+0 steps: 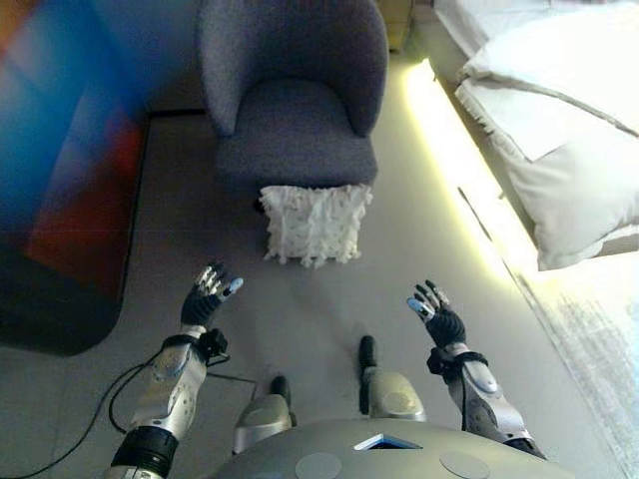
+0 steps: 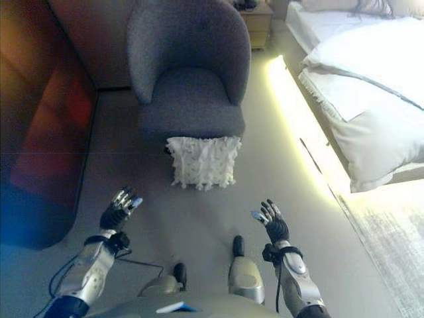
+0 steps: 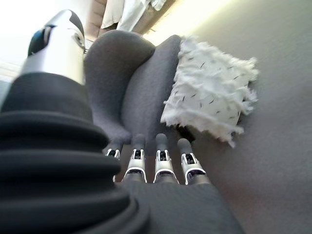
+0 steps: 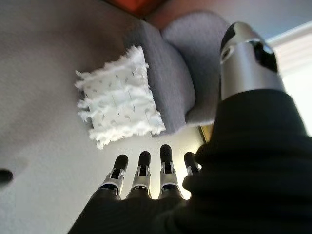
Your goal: Pick up the cushion and take it to the sofa
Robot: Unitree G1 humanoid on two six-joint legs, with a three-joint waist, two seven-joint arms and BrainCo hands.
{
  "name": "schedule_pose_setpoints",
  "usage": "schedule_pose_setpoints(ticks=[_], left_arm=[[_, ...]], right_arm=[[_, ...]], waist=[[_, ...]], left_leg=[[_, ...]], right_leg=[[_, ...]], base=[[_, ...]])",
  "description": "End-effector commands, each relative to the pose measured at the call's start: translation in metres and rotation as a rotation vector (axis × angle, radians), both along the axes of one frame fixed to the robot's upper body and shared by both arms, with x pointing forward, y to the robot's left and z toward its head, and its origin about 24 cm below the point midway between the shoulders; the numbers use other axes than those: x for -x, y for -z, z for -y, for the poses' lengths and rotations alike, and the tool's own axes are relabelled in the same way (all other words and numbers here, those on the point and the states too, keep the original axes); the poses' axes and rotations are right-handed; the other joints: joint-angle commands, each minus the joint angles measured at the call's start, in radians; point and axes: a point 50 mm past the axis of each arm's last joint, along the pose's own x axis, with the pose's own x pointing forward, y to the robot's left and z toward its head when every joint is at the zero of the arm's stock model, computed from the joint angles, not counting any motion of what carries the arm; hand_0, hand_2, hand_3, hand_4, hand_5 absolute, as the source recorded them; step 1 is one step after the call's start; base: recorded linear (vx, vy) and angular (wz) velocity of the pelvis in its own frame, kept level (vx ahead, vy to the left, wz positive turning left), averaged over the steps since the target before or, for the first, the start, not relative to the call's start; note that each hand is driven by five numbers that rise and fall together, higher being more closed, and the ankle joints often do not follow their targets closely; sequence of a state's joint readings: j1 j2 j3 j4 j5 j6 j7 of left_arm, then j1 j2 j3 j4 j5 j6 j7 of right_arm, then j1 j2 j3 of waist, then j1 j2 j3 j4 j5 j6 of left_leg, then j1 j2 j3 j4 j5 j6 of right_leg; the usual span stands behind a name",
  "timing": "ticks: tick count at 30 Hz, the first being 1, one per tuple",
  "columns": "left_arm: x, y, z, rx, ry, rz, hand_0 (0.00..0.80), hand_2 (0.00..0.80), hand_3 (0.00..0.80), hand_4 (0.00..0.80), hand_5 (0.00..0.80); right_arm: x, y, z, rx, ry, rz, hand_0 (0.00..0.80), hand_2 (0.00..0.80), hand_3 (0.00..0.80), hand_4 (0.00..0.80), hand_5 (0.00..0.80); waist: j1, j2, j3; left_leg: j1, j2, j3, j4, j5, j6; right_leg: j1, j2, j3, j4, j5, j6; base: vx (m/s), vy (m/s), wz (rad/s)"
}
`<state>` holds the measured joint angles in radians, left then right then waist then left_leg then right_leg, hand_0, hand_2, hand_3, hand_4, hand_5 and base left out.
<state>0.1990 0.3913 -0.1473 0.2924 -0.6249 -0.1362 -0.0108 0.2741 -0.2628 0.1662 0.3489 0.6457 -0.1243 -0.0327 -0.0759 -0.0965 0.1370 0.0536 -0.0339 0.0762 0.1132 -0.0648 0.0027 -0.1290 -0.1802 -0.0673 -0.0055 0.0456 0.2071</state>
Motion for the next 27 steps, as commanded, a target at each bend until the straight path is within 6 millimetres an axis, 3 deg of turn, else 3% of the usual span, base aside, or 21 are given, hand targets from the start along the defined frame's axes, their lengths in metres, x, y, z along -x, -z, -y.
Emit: schedule_pose_setpoints(ticks=[1,4,5,8,10,11,13,15,17,20,24,27], left_arm=[[-0.002,-0.022,-0.006,-0.012,0.026,0.102,0.0,0.0,0.0,0.0,0.0],[0.004,-0.02,-0.006,-0.008,0.019,0.09,0.0,0.0,0.0,0.0,0.0],[0.006,-0.02,-0.007,-0.001,0.004,0.086,0.0,0.0,0.0,0.0,0.0],[0.013,-0.018,-0.007,0.034,-0.04,0.089,0.0,0.0,0.0,0.0,0.0],[0.013,-0.019,-0.007,0.053,-0.075,0.094,0.0,0.0,0.0,0.0,0.0],[0.012,-0.02,-0.007,0.057,-0.078,0.098,0.0,0.0,0.0,0.0,0.0],[0.004,-0.023,-0.003,0.071,-0.09,0.122,0.0,0.0,0.0,0.0,0.0],[-0.002,-0.027,0.001,0.094,-0.091,0.143,0.0,0.0,0.0,0.0,0.0],[-0.007,-0.033,0.006,0.096,-0.072,0.177,0.0,0.0,0.0,0.0,0.0],[-0.007,-0.035,0.004,0.1,-0.076,0.188,0.0,0.0,0.0,0.0,0.0],[-0.002,-0.035,0.001,0.108,-0.068,0.19,0.0,0.0,0.0,0.0,0.0],[0.0,-0.032,0.002,0.114,-0.051,0.185,0.0,0.0,0.0,0.0,0.0]], right_arm=[[-0.009,-0.016,0.0,-0.009,-0.013,0.106,0.0,0.0,0.0,0.0,0.0],[-0.001,-0.013,0.001,-0.013,-0.026,0.092,0.0,0.0,0.0,0.0,0.0],[0.0,-0.012,0.001,-0.009,-0.037,0.085,0.0,0.0,0.0,0.0,0.0],[0.001,-0.014,-0.002,0.003,-0.08,0.09,0.0,0.0,0.0,0.0,0.0],[-0.001,-0.019,-0.003,-0.002,-0.111,0.104,0.0,0.0,0.0,0.0,0.0],[-0.001,-0.021,-0.004,-0.005,-0.117,0.108,0.0,0.0,0.0,0.0,0.0],[-0.005,-0.022,0.001,0.01,-0.141,0.113,0.0,0.0,0.0,0.0,0.0],[-0.008,-0.023,0.007,0.029,-0.158,0.121,0.0,0.0,0.0,0.0,0.0],[-0.014,-0.025,0.009,0.028,-0.172,0.149,0.0,0.0,0.0,0.0,0.0],[-0.017,-0.026,0.009,0.025,-0.176,0.154,0.0,0.0,0.0,0.0,0.0],[-0.011,-0.026,0.006,0.022,-0.167,0.148,0.0,0.0,0.0,0.0,0.0],[-0.002,-0.026,0.009,0.026,-0.159,0.152,0.0,0.0,0.0,0.0,0.0]], waist=[[-0.026,0.005,-0.022],[-0.037,0.006,-0.039],[-0.033,0.025,-0.046],[-0.039,0.054,-0.06],[-0.066,0.054,-0.084],[-0.069,0.054,-0.086],[-0.065,0.034,-0.089],[-0.05,0.01,-0.074],[-0.023,-0.019,-0.039],[-0.003,-0.016,-0.011],[0.012,0.021,0.0],[0.017,0.036,-0.009]], left_leg=[[0.179,-0.071,0.0,0.01,-0.231,0.086],[0.213,-0.075,0.011,0.032,-0.261,0.092],[0.22,-0.054,0.027,0.054,-0.25,0.086],[0.247,0.006,0.087,0.135,-0.169,0.033],[0.224,0.066,0.122,0.256,0.019,-0.027],[0.211,0.08,0.125,0.288,0.05,-0.039],[0.076,0.125,0.11,0.548,0.141,-0.069],[-0.074,0.147,0.103,0.733,0.146,-0.067],[-0.221,0.164,0.094,0.8,0.11,-0.039],[-0.241,0.18,0.086,0.61,0.126,-0.029],[-0.201,0.213,0.073,0.161,0.227,-0.075],[-0.183,0.237,0.055,-0.044,0.261,-0.106]], right_leg=[[-0.173,0.001,-0.081,-0.062,0.234,-0.018],[-0.174,-0.001,-0.109,-0.029,0.221,-0.026],[-0.153,0.014,-0.127,-0.021,0.19,-0.027],[-0.135,0.027,-0.168,0.071,0.139,-0.055],[-0.12,0.063,-0.111,0.105,0.106,-0.103],[-0.111,0.073,-0.098,0.106,0.096,-0.112],[-0.039,0.095,-0.052,0.094,0.044,-0.16],[0.019,0.096,-0.034,0.084,0.016,-0.194],[0.074,0.087,-0.016,0.077,0.002,-0.208],[0.103,0.099,0.006,0.099,-0.035,-0.211],[0.131,0.13,0.021,0.142,-0.096,-0.191],[0.18,0.13,0.03,0.136,-0.128,-0.17]], base=[[0.509,-0.094,0.18],[0.569,-0.127,-0.05],[0.553,-0.145,-0.08],[0.513,-0.173,-0.11],[0.432,-0.23,-0.22],[0.394,-0.212,-0.14],[0.419,-0.225,-0.17],[0.33,-0.16,-0.31],[0.331,-0.082,-0.24],[0.317,0.046,-0.28],[0.373,0.165,-0.33],[0.36,0.162,-0.02]])
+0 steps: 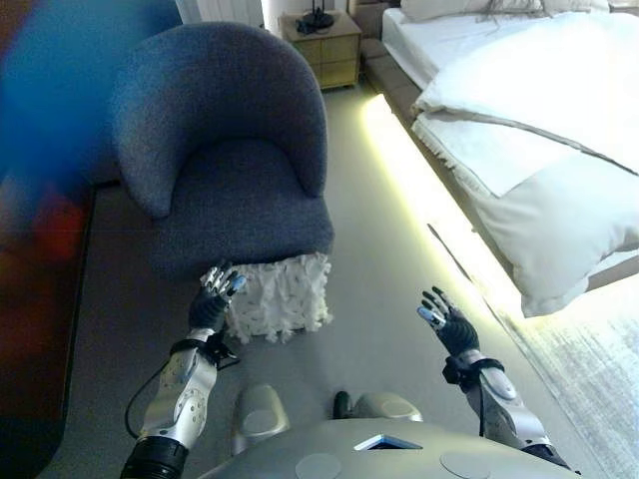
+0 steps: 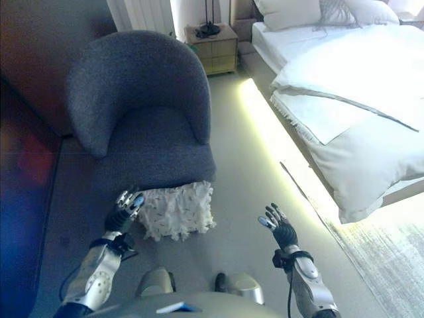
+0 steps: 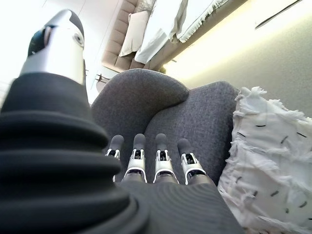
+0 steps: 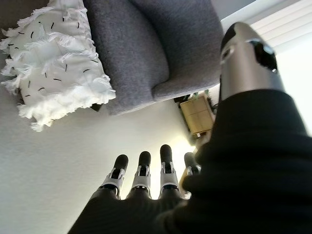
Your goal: Pick up the cushion and take it to the sofa
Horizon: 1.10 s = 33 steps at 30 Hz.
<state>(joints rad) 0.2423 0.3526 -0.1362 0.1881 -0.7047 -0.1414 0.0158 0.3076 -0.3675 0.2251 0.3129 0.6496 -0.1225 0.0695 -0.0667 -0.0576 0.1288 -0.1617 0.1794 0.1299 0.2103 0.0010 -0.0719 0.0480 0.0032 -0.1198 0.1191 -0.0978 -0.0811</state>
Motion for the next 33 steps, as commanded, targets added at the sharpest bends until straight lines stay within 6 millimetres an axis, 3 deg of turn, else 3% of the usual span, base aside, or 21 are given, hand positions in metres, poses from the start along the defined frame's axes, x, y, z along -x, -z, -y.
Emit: schedule_pose_setpoints(ticks=[1,3,6,9,11,13,15,17,19,23,24,25,29,33], left_arm=[[-0.002,-0.021,-0.008,0.001,0.003,0.122,0.0,0.0,0.0,0.0,0.0],[0.0,-0.018,-0.009,0.008,0.006,0.115,0.0,0.0,0.0,0.0,0.0],[-0.006,-0.021,-0.011,0.01,0.013,0.126,0.0,0.0,0.0,0.0,0.0],[-0.011,-0.022,-0.012,-0.006,0.018,0.129,0.0,0.0,0.0,0.0,0.0],[-0.012,-0.026,-0.012,-0.026,0.028,0.139,0.0,0.0,0.0,0.0,0.0],[-0.012,-0.027,-0.014,-0.057,0.045,0.13,0.0,0.0,0.0,0.0,0.0],[-0.012,-0.028,-0.014,-0.107,0.064,0.129,0.0,0.0,0.0,0.0,0.0],[-0.011,-0.03,-0.014,-0.122,0.078,0.13,0.0,0.0,0.0,0.0,0.0],[-0.01,-0.031,-0.019,-0.13,0.086,0.129,0.0,0.0,0.0,0.0,0.0],[-0.008,-0.033,-0.026,-0.126,0.059,0.13,0.0,0.0,0.0,0.0,0.0],[-0.008,-0.035,-0.028,-0.124,0.05,0.132,0.0,0.0,0.0,0.0,0.0],[-0.008,-0.037,-0.029,-0.123,0.04,0.138,0.0,0.0,0.0,0.0,0.0],[-0.009,-0.038,-0.027,-0.131,0.054,0.146,0.0,0.0,0.0,0.0,0.0],[-0.004,-0.033,-0.026,-0.134,0.07,0.117,0.0,0.0,0.0,0.0,0.0]], right_arm=[[-0.009,-0.021,0.002,-0.009,0.007,0.147,0.0,0.0,0.0,0.0,0.0],[-0.007,-0.022,0.004,-0.009,0.008,0.152,0.0,0.0,0.0,0.0,0.0],[-0.011,-0.026,0.003,-0.002,0.004,0.171,0.0,0.0,0.0,0.0,0.0],[-0.017,-0.027,0.0,-0.025,0.039,0.163,0.0,0.0,0.0,0.0,0.0],[-0.021,-0.029,-0.007,-0.057,0.031,0.17,0.0,0.0,0.0,0.0,0.0],[-0.023,-0.027,-0.008,-0.054,0.048,0.169,0.0,0.0,0.0,0.0,0.0],[-0.024,-0.026,-0.014,-0.077,0.068,0.175,0.0,0.0,0.0,0.0,0.0],[-0.02,-0.025,-0.018,-0.069,0.08,0.173,0.0,0.0,0.0,0.0,0.0],[-0.016,-0.022,-0.019,-0.066,0.088,0.164,0.0,0.0,0.0,0.0,0.0],[-0.012,-0.018,-0.02,-0.062,0.071,0.145,0.0,0.0,0.0,0.0,0.0],[-0.012,-0.018,-0.019,-0.067,0.071,0.144,0.0,0.0,0.0,0.0,0.0],[-0.012,-0.018,-0.019,-0.078,0.07,0.148,0.0,0.0,0.0,0.0,0.0],[-0.021,-0.02,-0.019,-0.1,0.077,0.16,0.0,0.0,0.0,0.0,0.0],[-0.024,-0.018,-0.017,-0.1,0.066,0.14,0.0,0.0,0.0,0.0,0.0]], waist=[[0.009,0.0,-0.004],[0.009,0.006,-0.017],[-0.002,0.012,-0.031],[0.003,0.008,-0.029],[0.012,-0.003,-0.032],[0.027,-0.01,-0.04],[0.039,-0.014,-0.045],[0.038,-0.003,-0.039],[0.041,0.011,-0.031],[0.042,0.013,-0.026],[0.041,0.012,-0.022],[0.04,0.002,-0.019],[0.03,-0.044,-0.012],[0.026,-0.063,-0.02]], left_leg=[[0.037,0.027,-0.001,-0.173,0.195,-0.035],[0.048,0.023,0.004,-0.229,0.174,-0.036],[0.054,0.006,0.06,-0.2,0.114,-0.017],[0.036,-0.032,0.039,-0.127,0.052,0.011],[0.027,-0.063,0.036,-0.081,0.005,0.049],[0.028,-0.097,0.038,-0.064,-0.022,0.077],[0.052,-0.14,0.056,-0.065,-0.053,0.12],[0.096,-0.176,0.05,-0.067,-0.093,0.145],[0.132,-0.202,0.045,-0.071,-0.107,0.159],[0.17,-0.211,0.054,-0.08,-0.122,0.15],[0.176,-0.205,0.05,-0.08,-0.128,0.145],[0.17,-0.2,0.059,-0.075,-0.122,0.141],[0.191,-0.207,0.056,-0.057,-0.182,0.125],[0.242,-0.213,0.034,-0.059,-0.212,0.125]], right_leg=[[0.018,-0.058,0.084,0.011,0.005,0.123],[0.055,-0.076,0.092,0.011,-0.018,0.141],[0.066,-0.122,0.073,0.03,-0.044,0.166],[0.056,-0.164,0.07,0.081,-0.048,0.186],[0.05,-0.196,0.065,0.114,-0.025,0.206],[0.054,-0.233,0.048,0.152,0.028,0.217],[0.005,-0.307,0.034,0.305,0.158,0.221],[-0.084,-0.354,0.057,0.51,0.197,0.215],[-0.145,-0.365,0.058,0.594,0.22,0.202],[-0.186,-0.364,0.023,0.44,0.224,0.202],[-0.18,-0.352,0.016,0.37,0.22,0.206],[-0.182,-0.344,-0.001,0.239,0.261,0.21],[-0.215,-0.32,0.0,-0.043,0.339,0.277],[-0.223,-0.286,-0.007,-0.14,0.363,0.29]], base=[[0.414,0.178,-0.02],[0.395,0.188,-0.08],[0.29,0.203,-0.33],[0.279,0.205,-0.2],[0.28,0.175,-0.15],[0.261,0.185,-0.23],[0.242,0.298,-0.24],[0.257,0.356,-0.06],[0.249,0.28,0.05],[0.223,0.045,-0.05],[0.168,-0.148,-0.08],[0.205,-0.203,-0.08],[0.249,-0.186,-0.06],[0.352,-0.122,0.11]])
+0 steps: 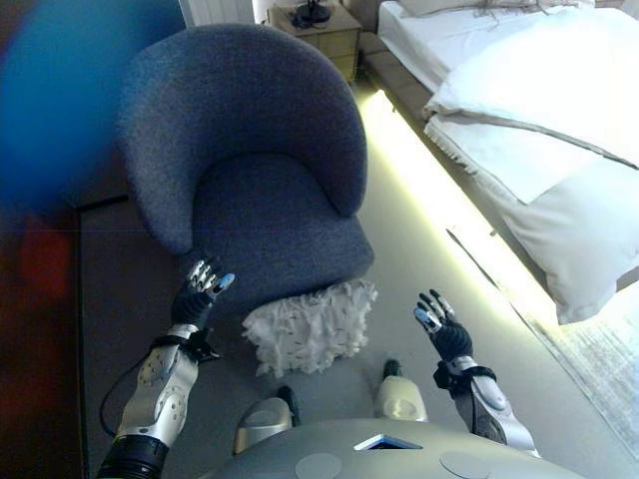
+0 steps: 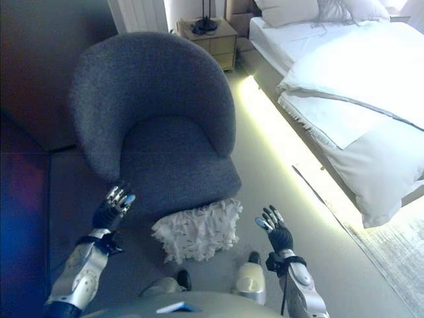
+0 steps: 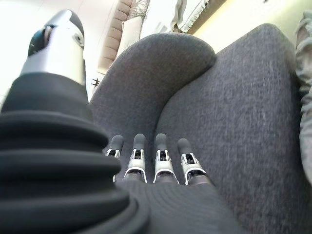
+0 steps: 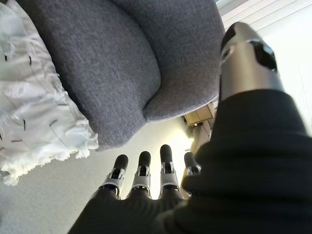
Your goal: Pick up the cushion and take it to the sofa
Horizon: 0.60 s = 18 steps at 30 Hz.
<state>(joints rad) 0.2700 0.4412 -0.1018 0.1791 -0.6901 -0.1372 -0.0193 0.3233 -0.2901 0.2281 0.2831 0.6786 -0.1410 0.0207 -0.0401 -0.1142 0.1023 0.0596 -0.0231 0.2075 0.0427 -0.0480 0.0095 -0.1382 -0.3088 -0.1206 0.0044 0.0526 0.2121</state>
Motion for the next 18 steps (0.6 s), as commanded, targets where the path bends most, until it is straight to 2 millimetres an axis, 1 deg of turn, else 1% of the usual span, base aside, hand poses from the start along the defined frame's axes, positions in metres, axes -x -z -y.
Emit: schedule_pose_setpoints(ticks=[1,3,5,7,9,10,11,13,14,15,16,17,18], left_arm=[[-0.008,-0.025,0.001,-0.039,0.058,0.112,0.0,0.0,0.0,0.0,0.0],[-0.006,-0.023,0.001,-0.046,0.069,0.098,0.0,0.0,0.0,0.0,0.0],[-0.004,-0.019,0.001,-0.05,0.051,0.089,0.0,0.0,0.0,0.0,0.0],[-0.002,-0.016,0.001,-0.049,0.024,0.076,0.0,0.0,0.0,0.0,0.0],[-0.001,-0.01,-0.002,-0.038,-0.018,0.053,0.0,0.0,0.0,0.0,0.0],[0.0,-0.008,-0.003,-0.046,-0.02,0.046,0.0,0.0,0.0,0.0,0.0],[-0.001,-0.005,-0.004,-0.057,-0.018,0.035,0.0,0.0,0.0,0.0,0.0],[-0.003,0.002,-0.002,-0.102,-0.003,0.007,0.0,0.0,0.0,0.0,0.0],[-0.005,0.005,0.0,-0.118,0.01,-0.006,0.0,0.0,0.0,0.0,0.0],[-0.007,0.01,0.002,-0.141,0.036,-0.028,0.0,0.0,0.0,0.0,0.0],[-0.008,0.013,0.003,-0.161,0.052,-0.043,0.0,0.0,0.0,0.0,0.0],[-0.006,0.021,0.005,-0.196,0.075,-0.074,0.0,0.0,0.0,0.0,0.0],[-0.005,0.025,0.005,-0.216,0.075,-0.091,0.0,0.0,0.0,0.0,0.0]], right_arm=[[-0.024,-0.017,0.002,-0.018,-0.008,0.117,0.0,0.0,0.0,0.0,0.0],[-0.023,-0.016,0.003,-0.025,-0.005,0.103,0.0,0.0,0.0,0.0,0.0],[-0.02,-0.013,0.003,-0.027,-0.028,0.084,0.0,0.0,0.0,0.0,0.0],[-0.018,-0.01,0.001,-0.007,-0.057,0.062,0.0,0.0,0.0,0.0,0.0],[-0.021,-0.013,-0.001,0.049,-0.127,0.063,0.0,0.0,0.0,0.0,0.0],[-0.022,-0.013,-0.001,0.061,-0.145,0.059,0.0,0.0,0.0,0.0,0.0],[-0.022,-0.012,0.001,0.078,-0.165,0.05,0.0,0.0,0.0,0.0,0.0],[-0.024,-0.009,0.009,0.165,-0.205,0.033,0.0,0.0,0.0,0.0,0.0],[-0.024,-0.008,0.013,0.2,-0.211,0.026,0.0,0.0,0.0,0.0,0.0],[-0.026,-0.006,0.017,0.22,-0.201,0.012,0.0,0.0,0.0,0.0,0.0],[-0.027,-0.003,0.019,0.228,-0.187,0.001,0.0,0.0,0.0,0.0,0.0],[-0.03,0.001,0.021,0.26,-0.177,-0.011,0.0,0.0,0.0,0.0,0.0],[-0.033,0.001,0.021,0.286,-0.183,-0.013,0.0,0.0,0.0,0.0,0.0]], waist=[[-0.001,-0.01,0.001],[-0.003,-0.012,-0.011],[-0.008,-0.008,-0.024],[-0.015,-0.002,-0.029],[-0.031,0.011,-0.029],[-0.037,0.017,-0.03],[-0.041,0.024,-0.03],[-0.041,0.026,-0.023],[-0.04,0.026,-0.018],[-0.037,0.031,-0.005],[-0.032,0.036,0.003],[-0.022,0.047,0.015],[-0.016,0.055,0.021]], left_leg=[[0.032,-0.011,-0.052,0.108,-0.168,0.043],[0.059,-0.009,-0.06,0.111,-0.186,0.042],[0.081,0.0,-0.059,0.12,-0.205,0.04],[0.087,0.018,-0.052,0.147,-0.2,0.031],[0.098,0.066,-0.04,0.211,-0.15,0.004],[0.093,0.091,-0.033,0.252,-0.107,-0.015],[0.074,0.124,-0.027,0.325,-0.043,-0.04],[-0.012,0.169,-0.01,0.494,0.038,-0.074],[-0.059,0.194,-0.005,0.544,0.066,-0.087],[-0.104,0.218,-0.008,0.58,0.079,-0.097],[-0.119,0.225,-0.005,0.557,0.09,-0.102],[-0.121,0.219,-0.005,0.475,0.102,-0.103],[-0.12,0.213,-0.004,0.425,0.106,-0.1]], right_leg=[[-0.036,0.031,-0.005,-0.026,0.213,-0.005],[-0.035,0.035,-0.007,-0.013,0.208,-0.014],[-0.027,0.043,-0.007,0.001,0.182,-0.019],[-0.03,0.056,0.0,0.038,0.156,-0.029],[-0.043,0.078,0.021,0.101,0.111,-0.053],[-0.039,0.095,0.025,0.113,0.087,-0.065],[-0.027,0.115,0.026,0.122,0.057,-0.083],[0.014,0.127,0.011,0.127,0.014,-0.116],[0.039,0.127,0.002,0.125,0.001,-0.128],[0.075,0.124,-0.016,0.12,-0.013,-0.137],[0.097,0.119,-0.028,0.116,-0.024,-0.138],[0.115,0.109,-0.036,0.116,-0.037,-0.131],[0.115,0.104,-0.037,0.121,-0.042,-0.126]], base=[[0.323,-0.113,0.25],[0.37,-0.143,0.33],[0.369,-0.171,0.18],[0.306,-0.163,-0.1],[0.334,-0.189,-0.04],[0.277,-0.192,0.07],[0.251,-0.199,0.1],[0.256,-0.194,0.16],[0.24,-0.109,0.26],[0.208,-0.012,0.33],[0.261,0.107,0.32],[0.245,0.177,0.25],[0.206,0.239,0.11]])
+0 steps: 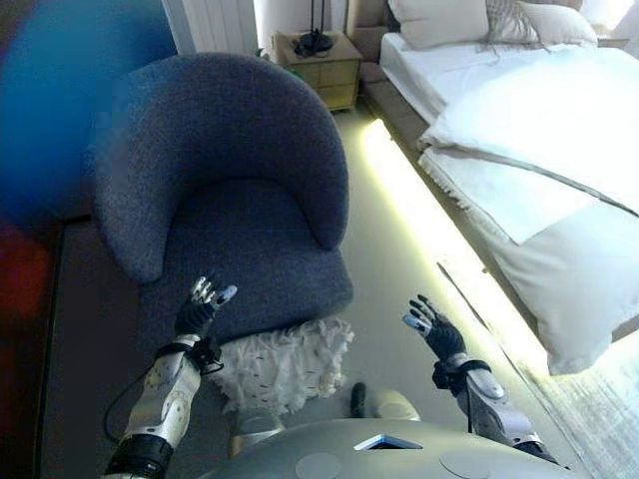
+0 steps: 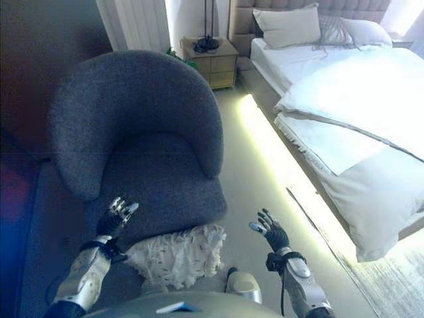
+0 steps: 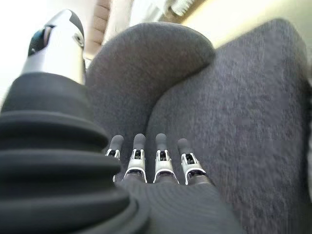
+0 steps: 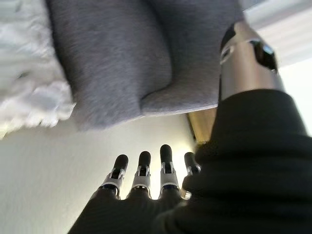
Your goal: Pick up the cushion and take it to the sofa
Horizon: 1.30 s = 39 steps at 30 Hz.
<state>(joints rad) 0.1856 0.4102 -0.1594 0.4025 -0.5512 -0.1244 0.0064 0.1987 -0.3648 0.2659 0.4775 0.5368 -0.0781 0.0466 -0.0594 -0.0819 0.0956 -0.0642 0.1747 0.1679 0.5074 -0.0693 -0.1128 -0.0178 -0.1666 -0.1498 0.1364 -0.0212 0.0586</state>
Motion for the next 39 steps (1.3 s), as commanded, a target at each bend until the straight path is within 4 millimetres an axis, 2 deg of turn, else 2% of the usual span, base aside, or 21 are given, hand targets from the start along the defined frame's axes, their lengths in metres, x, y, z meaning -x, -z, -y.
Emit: schedule_pose_setpoints(ticks=[1,3,6,7,8,9,10,11,13,16,20,22,27,29,34,39], left_arm=[[-0.007,-0.007,0.002,-0.095,0.05,0.073,0.0,0.0,0.0,0.0,0.0],[-0.014,-0.006,0.003,-0.088,0.035,0.085,0.0,0.0,0.0,0.0,0.0],[-0.024,-0.007,0.005,-0.097,0.026,0.116,0.0,0.0,0.0,0.0,0.0],[-0.028,-0.008,0.004,-0.108,0.025,0.131,0.0,0.0,0.0,0.0,0.0],[-0.028,-0.008,0.004,-0.108,0.025,0.131,0.0,0.0,0.0,0.0,0.0],[-0.039,-0.016,0.003,-0.126,0.022,0.174,0.0,0.0,0.0,0.0,0.0],[-0.048,-0.023,0.004,-0.138,0.016,0.205,0.0,0.0,0.0,0.0,0.0],[-0.056,-0.027,0.005,-0.145,0.012,0.226,0.0,0.0,0.0,0.0,0.0],[-0.082,-0.042,0.012,-0.146,-0.011,0.284,0.0,0.0,0.0,0.0,0.0],[-0.1,-0.049,0.019,-0.146,-0.04,0.306,0.0,0.0,0.0,0.0,0.0],[-0.122,-0.062,0.029,-0.178,-0.027,0.332,0.0,0.0,0.0,0.0,0.0],[-0.134,-0.072,0.032,-0.186,-0.029,0.359,0.0,0.0,0.0,0.0,0.0],[-0.148,-0.086,0.037,-0.178,-0.02,0.395,0.0,0.0,0.0,0.0,0.0],[-0.153,-0.092,0.033,-0.175,-0.013,0.398,0.0,0.0,0.0,0.0,0.0],[-0.159,-0.097,0.02,-0.166,-0.049,0.378,0.0,0.0,0.0,0.0,0.0],[-0.158,-0.102,-0.009,-0.075,-0.236,0.385,0.0,0.0,0.0,0.0,0.0]], right_arm=[[-0.028,-0.018,0.002,0.092,-0.04,0.124,0.0,0.0,0.0,0.0,0.0],[-0.038,-0.02,0.002,0.115,-0.042,0.138,0.0,0.0,0.0,0.0,0.0],[-0.045,-0.023,0.004,0.138,-0.046,0.158,0.0,0.0,0.0,0.0,0.0],[-0.048,-0.025,0.003,0.149,-0.054,0.169,0.0,0.0,0.0,0.0,0.0],[-0.048,-0.025,0.003,0.149,-0.054,0.169,0.0,0.0,0.0,0.0,0.0],[-0.058,-0.033,0.001,0.168,-0.069,0.206,0.0,0.0,0.0,0.0,0.0],[-0.067,-0.038,-0.002,0.175,-0.084,0.233,0.0,0.0,0.0,0.0,0.0],[-0.075,-0.042,-0.004,0.182,-0.09,0.255,0.0,0.0,0.0,0.0,0.0],[-0.104,-0.057,-0.01,0.207,-0.091,0.309,0.0,0.0,0.0,0.0,0.0],[-0.131,-0.073,-0.014,0.238,-0.082,0.339,0.0,0.0,0.0,0.0,0.0],[-0.166,-0.103,-0.011,0.303,-0.069,0.397,0.0,0.0,0.0,0.0,0.0],[-0.184,-0.125,-0.007,0.344,-0.07,0.432,0.0,0.0,0.0,0.0,0.0],[-0.2,-0.147,0.01,0.368,-0.049,0.452,0.0,0.0,0.0,0.0,0.0],[-0.205,-0.156,0.019,0.386,-0.034,0.463,0.0,0.0,0.0,0.0,0.0],[-0.215,-0.177,0.032,0.382,0.01,0.49,0.0,0.0,0.0,0.0,0.0],[-0.217,-0.186,0.044,0.37,0.042,0.499,0.0,0.0,0.0,0.0,0.0]], waist=[[0.01,0.039,0.034],[0.022,0.068,0.052],[0.018,0.082,0.087],[0.018,0.086,0.109],[0.019,0.085,0.109],[0.02,0.087,0.151],[0.02,0.086,0.179],[0.022,0.085,0.197],[0.032,0.083,0.254],[0.041,0.085,0.293],[0.057,0.097,0.338],[0.059,0.107,0.37],[0.065,0.125,0.399],[0.065,0.134,0.407],[0.064,0.142,0.415],[0.068,0.138,0.422]], left_leg=[[-0.004,0.017,0.031,-0.143,0.155,0.018],[-0.037,0.026,0.044,-0.252,0.164,0.012],[-0.072,0.007,0.072,-0.216,0.058,0.03],[-0.091,0.001,0.07,-0.183,-0.01,0.034],[-0.093,0.0,0.07,-0.18,-0.012,0.035],[-0.176,0.002,0.05,-0.107,-0.055,0.039],[-0.228,0.01,0.044,-0.064,-0.071,0.039],[-0.263,0.014,0.039,-0.04,-0.079,0.039],[-0.361,0.019,0.019,0.024,-0.098,0.036],[-0.455,0.026,-0.003,0.093,-0.122,0.033],[-0.583,0.034,-0.023,0.168,-0.14,0.031],[-0.669,0.037,-0.042,0.225,-0.151,0.031],[-0.795,0.038,-0.068,0.337,-0.184,0.042],[-0.868,0.043,-0.074,0.424,-0.214,0.052],[-1.006,0.049,-0.09,0.557,-0.255,0.062],[-1.115,0.043,-0.109,0.665,-0.288,0.069]], right_leg=[[-0.009,-0.037,-0.01,-0.001,0.021,0.032],[-0.032,-0.057,-0.037,0.023,0.003,0.038],[-0.094,-0.124,-0.047,0.1,-0.01,0.05],[-0.13,-0.159,-0.04,0.155,-0.026,0.066],[-0.132,-0.16,-0.039,0.157,-0.028,0.066],[-0.208,-0.189,-0.017,0.207,-0.026,0.075],[-0.253,-0.196,-0.006,0.227,-0.025,0.077],[-0.285,-0.199,0.002,0.242,-0.024,0.077],[-0.38,-0.198,0.025,0.296,-0.029,0.076],[-0.47,-0.192,0.042,0.356,-0.039,0.075],[-0.598,-0.189,0.055,0.445,-0.054,0.07],[-0.696,-0.19,0.069,0.531,-0.073,0.062],[-0.838,-0.192,0.092,0.686,-0.123,0.044],[-0.918,-0.197,0.107,0.783,-0.153,0.034],[-1.065,-0.197,0.129,0.922,-0.199,0.026],[-1.174,-0.202,0.14,1.017,-0.237,0.013]], base=[[0.094,0.273,0.02],[0.003,0.303,-0.11],[-0.009,0.248,-0.1],[0.028,0.158,0.09],[-0.129,0.162,0.22],[-0.279,0.081,0.23],[-0.369,0.079,0.26],[-0.351,0.025,0.16],[-0.296,0.006,0.06],[-0.194,0.001,-0.04],[-0.139,0.008,-0.07],[-0.132,0.03,0.03],[-0.072,0.022,0.07],[-0.054,-0.016,0.17],[-0.034,-0.019,0.1],[0.006,-0.045,0.11]])
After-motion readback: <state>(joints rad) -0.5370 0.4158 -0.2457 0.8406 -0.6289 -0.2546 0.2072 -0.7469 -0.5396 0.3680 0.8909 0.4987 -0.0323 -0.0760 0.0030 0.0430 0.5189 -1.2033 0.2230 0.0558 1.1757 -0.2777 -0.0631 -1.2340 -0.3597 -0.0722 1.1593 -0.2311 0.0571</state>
